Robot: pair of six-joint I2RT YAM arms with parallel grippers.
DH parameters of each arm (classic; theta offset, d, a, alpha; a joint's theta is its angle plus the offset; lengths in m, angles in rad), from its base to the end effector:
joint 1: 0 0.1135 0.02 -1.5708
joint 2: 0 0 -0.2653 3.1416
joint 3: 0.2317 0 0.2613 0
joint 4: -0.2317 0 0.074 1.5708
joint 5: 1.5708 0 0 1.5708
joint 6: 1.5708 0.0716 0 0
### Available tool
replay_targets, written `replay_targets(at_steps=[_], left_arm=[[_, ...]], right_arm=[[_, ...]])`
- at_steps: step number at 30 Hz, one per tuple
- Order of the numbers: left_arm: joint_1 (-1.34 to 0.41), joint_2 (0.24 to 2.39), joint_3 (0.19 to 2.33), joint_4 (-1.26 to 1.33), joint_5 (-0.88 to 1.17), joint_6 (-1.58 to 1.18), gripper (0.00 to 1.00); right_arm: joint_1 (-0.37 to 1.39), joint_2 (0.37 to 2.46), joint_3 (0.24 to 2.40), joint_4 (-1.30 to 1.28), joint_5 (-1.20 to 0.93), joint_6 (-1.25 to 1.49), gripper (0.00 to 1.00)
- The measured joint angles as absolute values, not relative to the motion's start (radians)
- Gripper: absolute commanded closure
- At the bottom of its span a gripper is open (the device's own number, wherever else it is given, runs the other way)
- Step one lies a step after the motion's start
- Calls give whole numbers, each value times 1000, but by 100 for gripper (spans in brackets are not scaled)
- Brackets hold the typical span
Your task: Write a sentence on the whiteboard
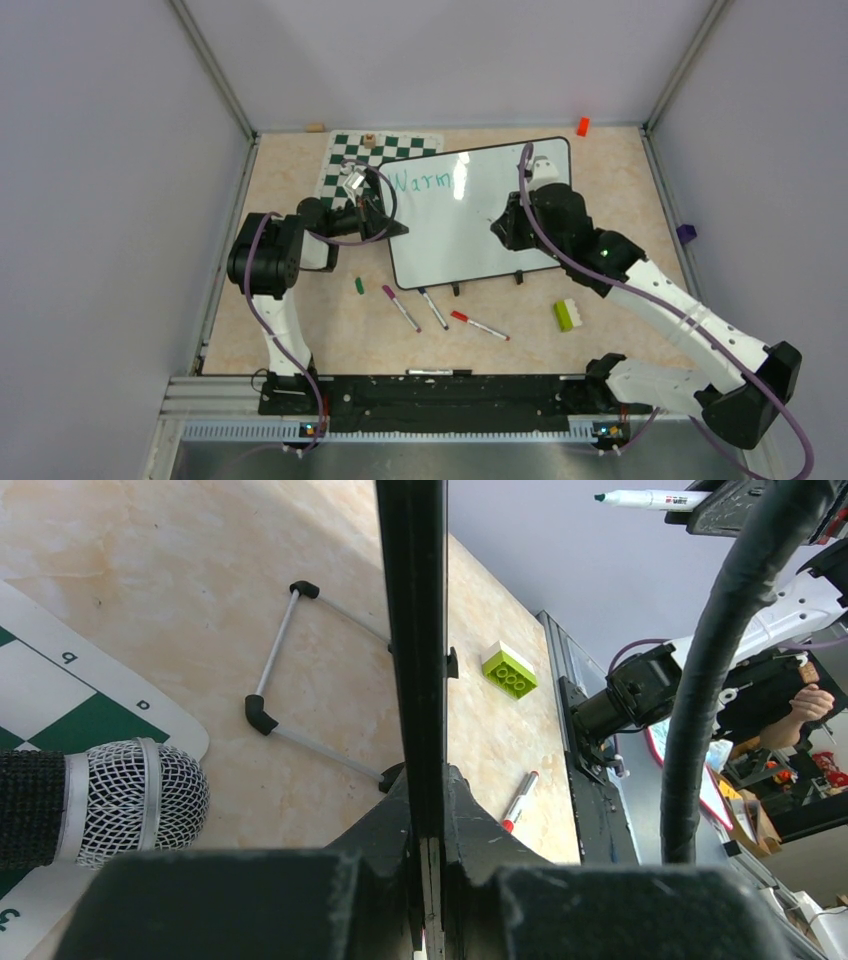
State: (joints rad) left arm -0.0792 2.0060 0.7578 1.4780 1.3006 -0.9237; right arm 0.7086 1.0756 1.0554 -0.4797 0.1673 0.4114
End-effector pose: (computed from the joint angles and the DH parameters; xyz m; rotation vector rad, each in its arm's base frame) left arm 0.3535 -0.0973 0.1531 0.5913 1.6593 -1.6185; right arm 0.2176 0.1708 0.3325 -0.2077 2.0935 0.5129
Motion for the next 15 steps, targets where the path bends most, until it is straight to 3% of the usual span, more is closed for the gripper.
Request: replay_targets(at_steps=[11, 15], left_arm=[[-80, 2003, 738, 1472, 1285, -909, 100], [-80, 1939, 721, 1327, 1266, -806, 100]], right_arm=[[709, 1203, 1103, -389, 207, 336, 100], [709, 1264, 1173, -396, 250, 305, 100]])
